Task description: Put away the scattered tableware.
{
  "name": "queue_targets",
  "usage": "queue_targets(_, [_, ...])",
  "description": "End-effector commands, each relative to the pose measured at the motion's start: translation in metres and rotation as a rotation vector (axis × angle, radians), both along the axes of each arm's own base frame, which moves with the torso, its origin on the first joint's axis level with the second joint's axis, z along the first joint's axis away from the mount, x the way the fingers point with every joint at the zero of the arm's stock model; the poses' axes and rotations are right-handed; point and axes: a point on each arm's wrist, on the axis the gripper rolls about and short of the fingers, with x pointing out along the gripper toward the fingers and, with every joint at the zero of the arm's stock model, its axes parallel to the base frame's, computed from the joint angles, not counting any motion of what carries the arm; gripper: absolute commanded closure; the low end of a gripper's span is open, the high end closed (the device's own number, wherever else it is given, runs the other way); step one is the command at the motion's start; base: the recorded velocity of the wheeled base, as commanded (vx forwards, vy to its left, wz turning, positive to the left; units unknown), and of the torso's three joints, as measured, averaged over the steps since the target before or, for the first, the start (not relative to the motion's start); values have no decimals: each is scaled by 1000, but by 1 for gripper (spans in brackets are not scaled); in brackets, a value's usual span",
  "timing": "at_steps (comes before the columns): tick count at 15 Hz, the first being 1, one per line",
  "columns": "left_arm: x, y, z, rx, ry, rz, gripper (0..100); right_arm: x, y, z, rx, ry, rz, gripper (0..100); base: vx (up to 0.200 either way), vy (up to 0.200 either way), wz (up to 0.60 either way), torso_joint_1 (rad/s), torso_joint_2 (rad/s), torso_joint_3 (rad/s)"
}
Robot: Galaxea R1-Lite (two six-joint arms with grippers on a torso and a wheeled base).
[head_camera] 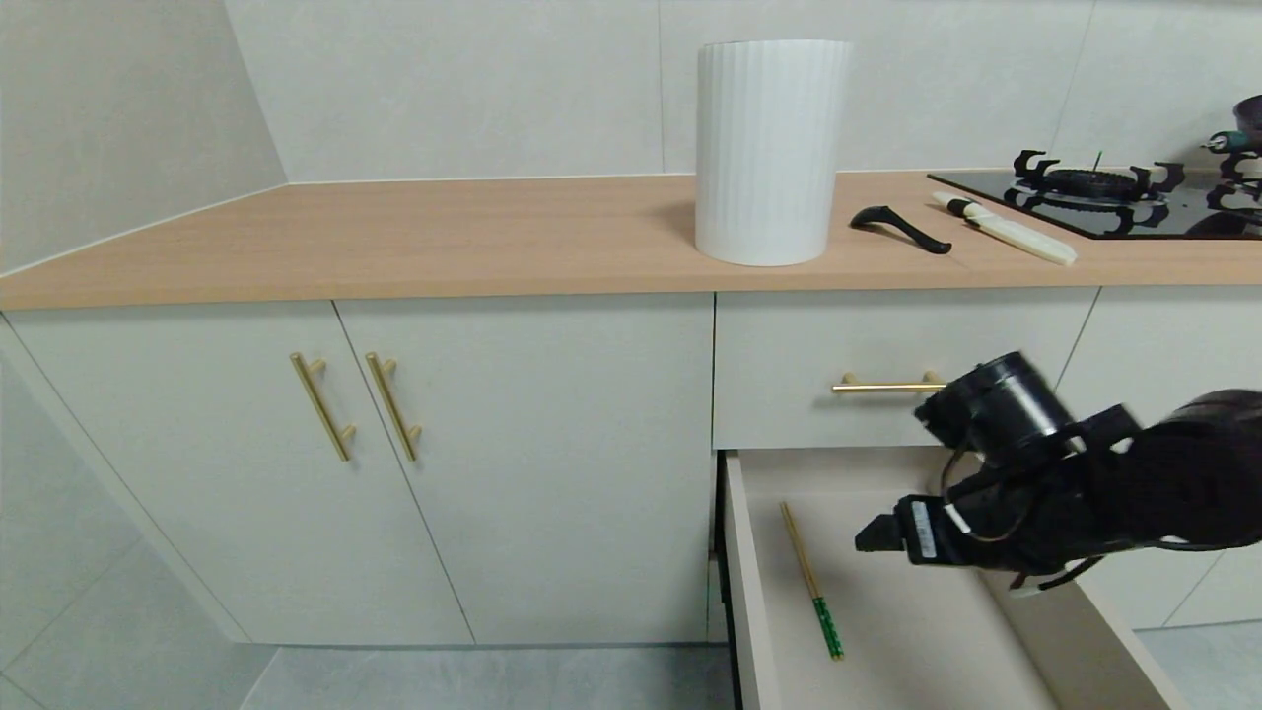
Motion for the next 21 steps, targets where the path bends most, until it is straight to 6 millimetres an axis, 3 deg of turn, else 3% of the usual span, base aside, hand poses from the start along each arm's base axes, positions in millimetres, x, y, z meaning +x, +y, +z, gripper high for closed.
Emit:
queue_targets(1, [0, 0, 0, -1, 0, 0, 0, -72, -48, 94, 52, -268, 12, 0, 0, 0, 0, 0, 0, 0])
queue_targets(6, [0, 0, 0, -1, 0, 0, 0, -71, -80, 104, -12, -333, -80, 0, 0, 0, 0, 0, 0, 0])
queue_targets(12, [0, 0, 0, -1, 0, 0, 0, -72, -80, 99, -48, -322, -54, 0, 0, 0, 0, 4, -26, -17])
queue_targets(21, [0, 0, 0, -1, 0, 0, 0, -70, -80, 95, -55, -305, -51, 0, 0, 0, 0, 111, -407, -296])
